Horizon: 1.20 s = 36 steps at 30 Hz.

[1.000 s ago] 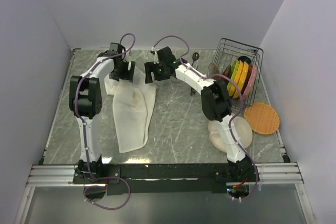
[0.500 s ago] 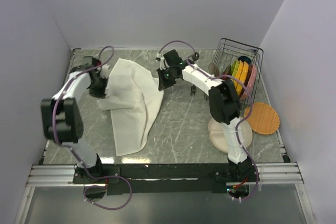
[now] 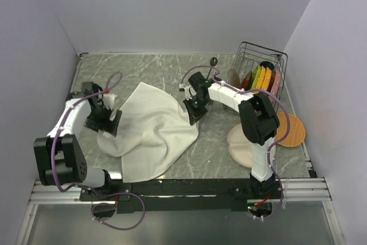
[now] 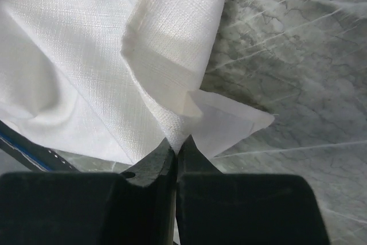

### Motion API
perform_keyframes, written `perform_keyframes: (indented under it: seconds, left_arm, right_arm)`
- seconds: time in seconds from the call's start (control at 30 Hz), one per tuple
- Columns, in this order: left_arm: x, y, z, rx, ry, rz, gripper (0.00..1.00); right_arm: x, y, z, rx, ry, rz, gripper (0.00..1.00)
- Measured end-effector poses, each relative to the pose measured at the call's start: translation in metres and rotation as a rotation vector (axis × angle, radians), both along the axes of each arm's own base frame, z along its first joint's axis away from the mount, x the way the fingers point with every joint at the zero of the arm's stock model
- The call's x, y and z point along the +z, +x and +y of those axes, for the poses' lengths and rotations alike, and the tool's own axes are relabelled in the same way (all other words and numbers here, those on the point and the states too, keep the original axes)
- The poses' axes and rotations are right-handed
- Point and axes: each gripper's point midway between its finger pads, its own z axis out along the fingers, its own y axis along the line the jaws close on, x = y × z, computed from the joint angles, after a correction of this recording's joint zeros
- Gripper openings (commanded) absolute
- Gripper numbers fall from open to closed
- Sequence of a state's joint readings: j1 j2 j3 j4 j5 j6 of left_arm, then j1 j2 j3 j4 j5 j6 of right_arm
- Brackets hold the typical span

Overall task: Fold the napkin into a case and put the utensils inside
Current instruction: Pick up the crumpled napkin from the corner of the board.

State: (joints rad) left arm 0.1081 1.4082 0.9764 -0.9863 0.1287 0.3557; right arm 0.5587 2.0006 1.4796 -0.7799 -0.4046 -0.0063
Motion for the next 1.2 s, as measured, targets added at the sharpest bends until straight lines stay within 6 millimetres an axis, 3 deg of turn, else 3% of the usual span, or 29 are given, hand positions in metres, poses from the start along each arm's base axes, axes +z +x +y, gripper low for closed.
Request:
perform_keyframes:
  seconds: [0.1, 0.23, 0.3, 0.4, 0.53, 0.73, 0.97, 1.2]
  left_arm:
    - [0.035, 0.05, 0.003, 0.029, -0.025, -0.176, 0.95]
    - [0.093, 0.15, -0.005, 0.047, -0.075, -0.459, 0.89]
    - [0.104, 0.202, -0.014, 0.045, -0.11, -0.542, 0.86]
    - [0.087, 0.259, -0.034, 0.049, -0.157, -0.566, 0.78]
    - [0.034, 0.3, -0.066, 0.042, -0.19, -0.488, 0.74]
    - [-0.038, 0.307, -0.113, 0.007, -0.174, -0.366, 0.64]
    - [-0.043, 0.314, -0.133, -0.022, -0.087, -0.393, 0.56]
    - [-0.045, 0.319, -0.126, -0.013, -0.046, -0.405, 0.52]
  right_arm:
    - [0.002, 0.002, 0.001, 0.007, 0.002, -0.006, 0.11]
    - [0.008, 0.008, 0.004, 0.008, 0.012, -0.029, 0.11]
    - [0.009, 0.01, 0.004, 0.004, 0.013, -0.034, 0.1]
    - [0.01, 0.012, 0.002, -0.006, 0.012, -0.033, 0.1]
    - [0.01, 0.017, -0.004, -0.028, 0.011, -0.032, 0.09]
    - [0.009, 0.02, -0.009, -0.042, 0.002, -0.033, 0.09]
    - [0.009, 0.02, -0.013, -0.048, -0.006, -0.025, 0.09]
    - [0.014, 0.027, -0.016, -0.06, -0.001, -0.035, 0.09]
